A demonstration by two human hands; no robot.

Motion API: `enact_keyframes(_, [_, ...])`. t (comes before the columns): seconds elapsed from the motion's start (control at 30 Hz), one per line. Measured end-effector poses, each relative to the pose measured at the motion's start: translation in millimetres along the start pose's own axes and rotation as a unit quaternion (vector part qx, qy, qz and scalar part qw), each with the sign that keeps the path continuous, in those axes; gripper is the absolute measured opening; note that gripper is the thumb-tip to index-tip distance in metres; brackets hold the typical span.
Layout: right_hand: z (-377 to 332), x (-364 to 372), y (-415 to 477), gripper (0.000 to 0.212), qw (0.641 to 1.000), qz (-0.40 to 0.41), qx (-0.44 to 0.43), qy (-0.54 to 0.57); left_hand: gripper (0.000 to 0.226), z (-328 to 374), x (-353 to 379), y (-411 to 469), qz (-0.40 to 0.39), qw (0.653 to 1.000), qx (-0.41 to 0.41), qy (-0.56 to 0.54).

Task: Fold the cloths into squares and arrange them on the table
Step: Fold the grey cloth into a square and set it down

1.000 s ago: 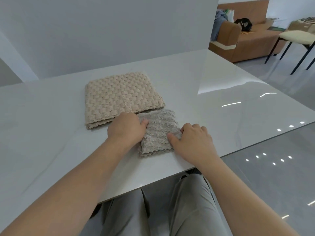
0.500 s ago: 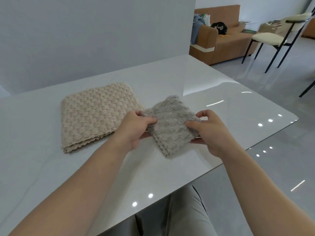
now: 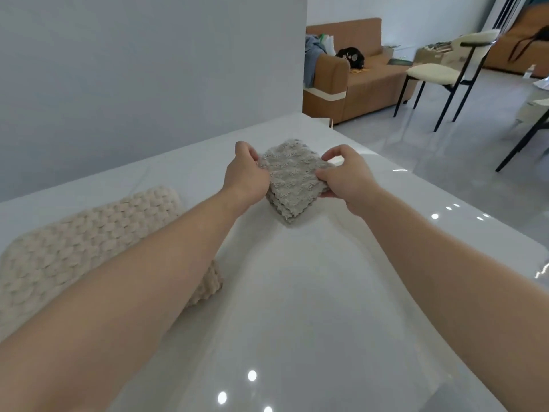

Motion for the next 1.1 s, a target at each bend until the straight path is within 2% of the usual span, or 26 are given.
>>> enact_keyframes(0.2, [-26,26,90,0.022,1.0,0.005,0.009,0.008,0.031,-28,14,100,0.042,0.999,-0.005,0.013])
enact_keyframes(0.4, [-28,41,145,0.026,0.998,0.047,0.002,-0.031,0.033,-53,30,149,0.054,0.998,0.007,0.021])
enact_keyframes(0.67, [-23,41,166,0.027,0.978,0.122,-0.059,-0.161,0.021,-64,37,158,0.002,0.992,0.045,0.121])
enact_keyframes(0.77, [-19,44,163,0.032,0.935,0.16,-0.104,-0.298,0.026,-59,37,151,-0.028,0.967,0.116,0.226])
enact_keyframes(0.83, [-19,45,159,0.034,0.894,0.187,-0.172,-0.368,0.035,-49,37,144,-0.062,0.934,0.2,0.289])
enact_keyframes(0.9, [-20,48,155,0.029,0.86,0.192,-0.25,-0.402,0.037,-41,39,139,-0.129,0.899,0.26,0.327])
enact_keyframes(0.97, [-21,54,155,0.021,0.843,0.168,-0.269,-0.434,0.035,-43,44,139,-0.196,0.88,0.247,0.356])
enact_keyframes(1.1, [-11,64,155,0.037,0.789,0.054,-0.221,-0.571,0.06,-59,52,140,-0.273,0.868,0.168,0.378])
Point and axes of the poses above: each hand's wrist, its own y-axis towards the middle knuckle, its own x-axis out of the palm, z = x × y, the point moved 1 cm from there along y, towards the middle knuckle, and after that the axes turned 13 degrees about x, right-handed, at the moved point
